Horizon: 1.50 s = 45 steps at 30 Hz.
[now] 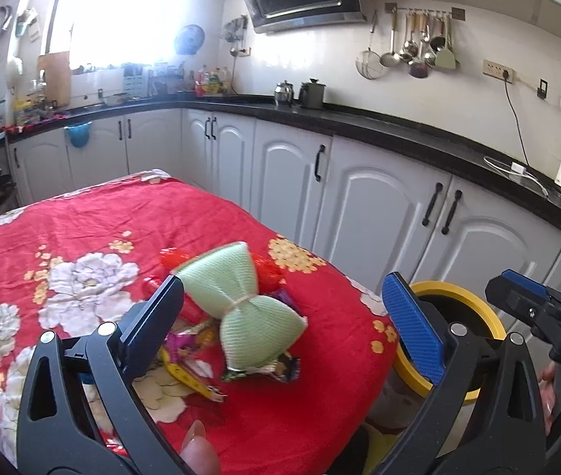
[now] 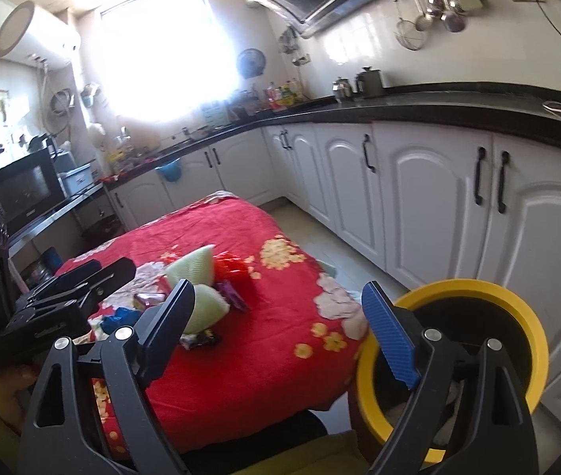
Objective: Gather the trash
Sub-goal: 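Move both tools back over the table toward the green mesh bag, then grasp the blue glove with the left tool while the right tool grasps the green mesh bag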
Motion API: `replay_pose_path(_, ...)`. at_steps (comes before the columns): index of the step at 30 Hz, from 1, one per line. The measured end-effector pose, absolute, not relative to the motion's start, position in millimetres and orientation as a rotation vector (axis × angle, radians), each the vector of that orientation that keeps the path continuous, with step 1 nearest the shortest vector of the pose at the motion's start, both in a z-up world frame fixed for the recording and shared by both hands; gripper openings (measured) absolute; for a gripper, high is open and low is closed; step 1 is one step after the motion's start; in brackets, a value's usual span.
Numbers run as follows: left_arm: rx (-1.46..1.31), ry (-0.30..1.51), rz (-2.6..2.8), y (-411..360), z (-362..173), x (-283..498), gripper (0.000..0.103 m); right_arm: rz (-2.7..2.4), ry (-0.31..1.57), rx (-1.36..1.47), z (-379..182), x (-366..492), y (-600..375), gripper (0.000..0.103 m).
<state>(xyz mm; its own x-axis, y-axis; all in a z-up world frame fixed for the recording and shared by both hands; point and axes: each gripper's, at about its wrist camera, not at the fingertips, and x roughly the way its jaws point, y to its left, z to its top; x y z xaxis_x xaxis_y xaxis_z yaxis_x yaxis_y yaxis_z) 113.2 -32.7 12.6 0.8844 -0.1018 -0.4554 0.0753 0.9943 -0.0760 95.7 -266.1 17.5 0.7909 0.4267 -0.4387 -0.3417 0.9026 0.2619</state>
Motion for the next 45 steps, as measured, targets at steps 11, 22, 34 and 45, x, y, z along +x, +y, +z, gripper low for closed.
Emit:
replay_pose_path(11, -0.063, 0.468, -0.024, 5.4, 13.3, 107.8, 0.092, 0.503, 0.53, 0.121, 15.1, 101.6, -215.7, 0.084)
replay_pose_path(22, -0.056, 0.503, 0.042, 49.9, 0.3, 106.5, 0.092, 0.559, 0.61, 0.08, -3.1, 120.1, -170.5, 0.084)
replay_pose_path(34, -0.062, 0.596, 0.065, 91.1, -28.2, 121.5, 0.092, 0.558, 0.728, 0.096, -37.8, 156.5, -145.5, 0.084)
replay_pose_path(45, -0.081, 0.72, 0.004, 109.7, -52.1, 135.5, 0.091, 0.579, 0.831, 0.18, -63.2, 187.6, -136.1, 0.084)
